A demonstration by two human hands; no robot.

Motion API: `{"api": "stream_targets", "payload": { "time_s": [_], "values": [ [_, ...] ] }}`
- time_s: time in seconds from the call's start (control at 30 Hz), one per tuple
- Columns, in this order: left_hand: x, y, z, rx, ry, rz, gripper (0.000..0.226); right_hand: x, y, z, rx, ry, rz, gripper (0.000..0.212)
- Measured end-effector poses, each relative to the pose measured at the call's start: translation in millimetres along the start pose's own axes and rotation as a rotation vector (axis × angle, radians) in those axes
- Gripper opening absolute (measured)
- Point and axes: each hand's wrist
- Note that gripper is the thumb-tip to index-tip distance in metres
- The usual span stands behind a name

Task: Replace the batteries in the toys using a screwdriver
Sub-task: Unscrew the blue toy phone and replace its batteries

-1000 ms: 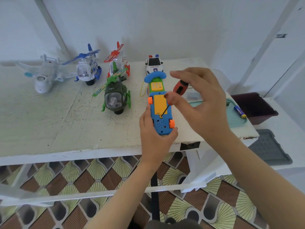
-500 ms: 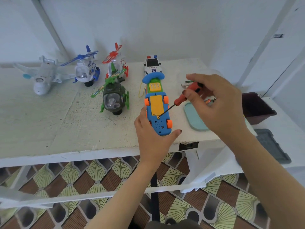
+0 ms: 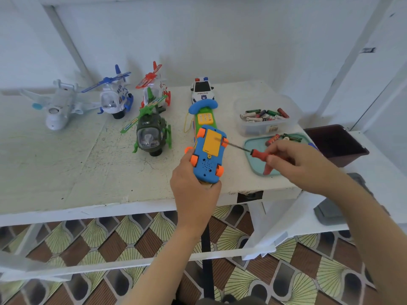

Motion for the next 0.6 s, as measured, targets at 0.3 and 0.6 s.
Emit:
{"api": "stream_targets", "payload": {
  "time_s": [0.3,0.6],
  "values": [
    [11,6,8,-0.313,-0.011,0.167,0.065,-12,15,-10,-0.018,0.048,0.179,0.007],
    [8,15,17,-0.336,-0.061,0.233,0.066,-14,19,-22,-0.045,0.068,0.247,0.011]
  ]
}}
Point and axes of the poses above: each hand's wrist, its own z-axis towards the middle knuckle, its own x-axis out of the back of the hand, y = z × x, and after that the axes turned 11 degrees about y, right-handed
